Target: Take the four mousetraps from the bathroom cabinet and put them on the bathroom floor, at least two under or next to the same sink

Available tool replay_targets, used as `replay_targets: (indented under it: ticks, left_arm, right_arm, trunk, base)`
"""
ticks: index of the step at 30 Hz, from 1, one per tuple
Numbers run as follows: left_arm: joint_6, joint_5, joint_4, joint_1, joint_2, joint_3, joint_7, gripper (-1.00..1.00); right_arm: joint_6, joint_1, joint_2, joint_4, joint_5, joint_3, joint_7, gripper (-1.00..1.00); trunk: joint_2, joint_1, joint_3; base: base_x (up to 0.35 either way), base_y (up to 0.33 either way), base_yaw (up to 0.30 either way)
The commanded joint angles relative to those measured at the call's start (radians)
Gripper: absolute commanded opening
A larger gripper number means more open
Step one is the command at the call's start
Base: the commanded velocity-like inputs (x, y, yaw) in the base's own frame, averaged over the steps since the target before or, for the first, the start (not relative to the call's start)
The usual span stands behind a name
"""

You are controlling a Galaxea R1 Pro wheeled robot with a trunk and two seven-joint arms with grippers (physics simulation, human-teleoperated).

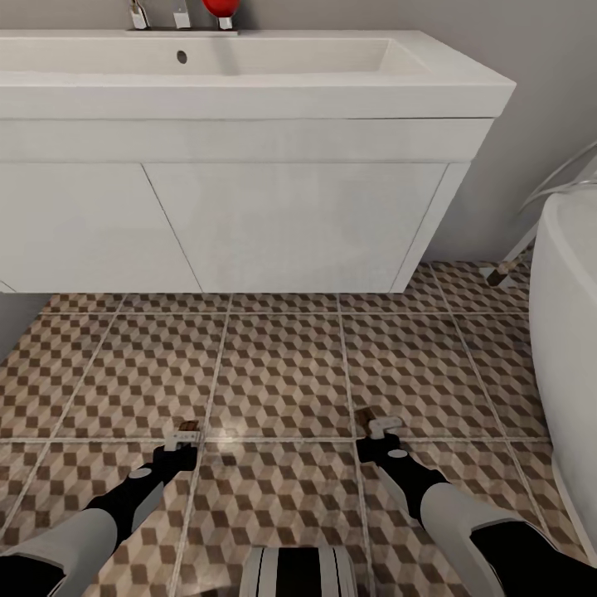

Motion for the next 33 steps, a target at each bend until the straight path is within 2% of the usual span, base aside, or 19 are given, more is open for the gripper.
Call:
replay_targets:
  ticks: [1,9,33]
  left_arm:
    - [-0.004,0.007,0.001,-0.001,0.0,-0.007,-0.004,-1.0]
    - [-0.004,-0.005,-0.004,-0.001,-0.006,-0.009,-0.004,-1.0]
    - [-0.002,-0.008,-0.017,-0.001,-0.007,-0.009,-0.013,-1.0]
  right_arm:
    - [-0.003,-0.001,0.0,0.001,-0.004,0.005,-0.006,-1.0]
    - [-0.001,0.0,0.001,0.001,-0.004,-0.001,-0.019,-1.0]
    - [-0.003,-0.001,0.002,0.001,-0.004,-0.002,-0.03,-1.0]
  trunk:
    - [0.0,0.0,-0.001]
    - [0.0,0.0,-0.001]
    - [0.0,0.0,-0.001]
  base:
    - [0.0,0.0,0.0]
    - [0.0,0.0,0.0]
    - [0.0,0.0,0.0]
